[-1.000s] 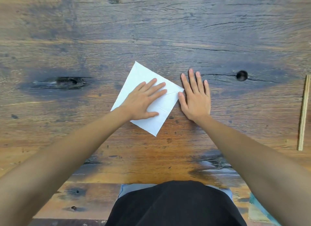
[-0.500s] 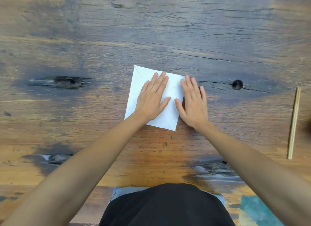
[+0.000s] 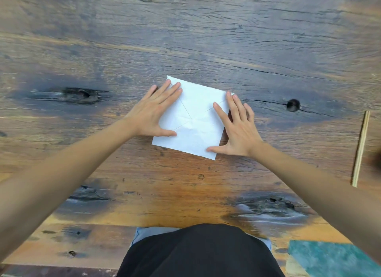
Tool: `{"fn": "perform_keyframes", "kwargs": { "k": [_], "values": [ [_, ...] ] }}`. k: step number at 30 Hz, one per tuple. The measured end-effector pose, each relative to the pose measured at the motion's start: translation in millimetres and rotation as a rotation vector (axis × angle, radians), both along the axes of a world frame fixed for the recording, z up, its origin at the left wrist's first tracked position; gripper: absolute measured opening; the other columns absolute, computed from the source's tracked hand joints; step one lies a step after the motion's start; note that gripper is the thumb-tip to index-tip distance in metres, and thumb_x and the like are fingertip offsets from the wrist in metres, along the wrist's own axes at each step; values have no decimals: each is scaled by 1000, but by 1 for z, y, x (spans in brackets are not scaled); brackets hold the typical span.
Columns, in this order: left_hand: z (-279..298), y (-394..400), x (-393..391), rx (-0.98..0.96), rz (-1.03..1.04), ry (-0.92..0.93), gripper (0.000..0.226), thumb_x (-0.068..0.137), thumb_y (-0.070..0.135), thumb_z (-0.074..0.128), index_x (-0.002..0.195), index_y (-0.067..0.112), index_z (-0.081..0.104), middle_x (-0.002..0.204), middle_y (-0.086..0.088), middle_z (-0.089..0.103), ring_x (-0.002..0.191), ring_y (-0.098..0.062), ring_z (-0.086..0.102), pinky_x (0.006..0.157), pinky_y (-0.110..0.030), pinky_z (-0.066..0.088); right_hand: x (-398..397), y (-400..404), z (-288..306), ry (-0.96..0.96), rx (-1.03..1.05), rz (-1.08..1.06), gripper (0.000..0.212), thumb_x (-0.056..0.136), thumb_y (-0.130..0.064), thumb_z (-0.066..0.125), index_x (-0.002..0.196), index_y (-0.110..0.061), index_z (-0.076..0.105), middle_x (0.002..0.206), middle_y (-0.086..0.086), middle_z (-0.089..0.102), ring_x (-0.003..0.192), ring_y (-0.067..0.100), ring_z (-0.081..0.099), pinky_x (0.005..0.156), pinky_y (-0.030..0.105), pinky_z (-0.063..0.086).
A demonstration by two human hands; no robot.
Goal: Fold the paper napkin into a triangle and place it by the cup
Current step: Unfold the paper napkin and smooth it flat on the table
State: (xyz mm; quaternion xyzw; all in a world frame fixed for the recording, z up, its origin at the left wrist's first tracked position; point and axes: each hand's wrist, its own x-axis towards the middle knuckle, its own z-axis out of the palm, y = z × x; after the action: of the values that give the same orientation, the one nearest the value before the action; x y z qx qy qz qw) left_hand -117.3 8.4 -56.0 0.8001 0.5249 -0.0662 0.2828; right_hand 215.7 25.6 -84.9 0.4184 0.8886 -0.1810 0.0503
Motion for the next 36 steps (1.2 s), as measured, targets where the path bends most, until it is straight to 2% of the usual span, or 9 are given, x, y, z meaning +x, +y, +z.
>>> {"fn": "perform_keyframes", "kwargs": {
  "k": [4,12,17,21,24,26,29,32,36],
  "values": [
    [1,6,0,-26,-83,72,143,60,89,66,162,15,-3,171,-5,-7,157,-28,-11,126,-54,3,2,-4,2,-33,-39,30,136,61,-106,43,167,-29,7,173,21,-4,161,38,0,123,60,11],
    [0,8,4,-67,-83,251,177,28,103,60,159,13,-18,167,-17,-21,154,-36,-18,120,-66,0,3,13,14,-154,-114,57,149,47,-110,44,166,-34,-4,171,24,-15,159,43,-10,121,66,6],
    [2,11,3,-85,-45,283,183,17,103,57,157,17,-23,165,-19,-25,154,-39,-19,116,-71,0,3,22,16,-176,-125,95,152,41,-112,44,165,-38,-5,170,24,-19,158,44,-14,121,68,3],
    [3,10,5,-80,-31,305,185,14,103,57,157,19,-25,164,-22,-26,152,-42,-22,115,-71,-5,5,24,18,-169,-141,116,151,41,-114,39,164,-40,-6,169,23,-22,157,43,-18,120,69,-1],
    [3,8,12,-90,26,296,183,15,103,58,156,21,-26,162,-26,-28,150,-45,-25,114,-73,-6,2,23,23,-89,-179,42,140,53,-109,43,165,-40,-5,169,19,-25,158,39,-20,120,68,-2],
    [4,4,21,-65,73,261,172,27,107,51,158,21,-21,162,-27,-25,151,-44,-23,115,-74,-3,-4,17,26,-17,-125,-22,117,74,-98,42,166,-36,5,172,17,-15,160,35,-13,122,63,2],
    [4,-6,40,100,131,123,126,71,99,33,162,22,-7,168,-20,-13,156,-37,-12,118,-72,3,-20,4,29,60,-21,-120,83,98,-69,41,165,-24,21,174,13,3,161,29,4,124,49,8],
    [3,-7,55,262,133,112,87,95,74,25,163,22,5,171,-10,-1,158,-30,-4,120,-63,-1,-45,-10,31,74,-45,-196,76,102,-56,45,164,-15,26,174,11,9,161,25,9,125,44,12],
    [-2,-7,62,252,141,124,72,104,55,22,160,10,17,171,-8,9,158,-26,6,125,-53,10,-70,-19,25,-30,-32,-312,70,106,-51,40,164,-14,26,174,12,11,161,25,11,125,45,17]
  ]
}}
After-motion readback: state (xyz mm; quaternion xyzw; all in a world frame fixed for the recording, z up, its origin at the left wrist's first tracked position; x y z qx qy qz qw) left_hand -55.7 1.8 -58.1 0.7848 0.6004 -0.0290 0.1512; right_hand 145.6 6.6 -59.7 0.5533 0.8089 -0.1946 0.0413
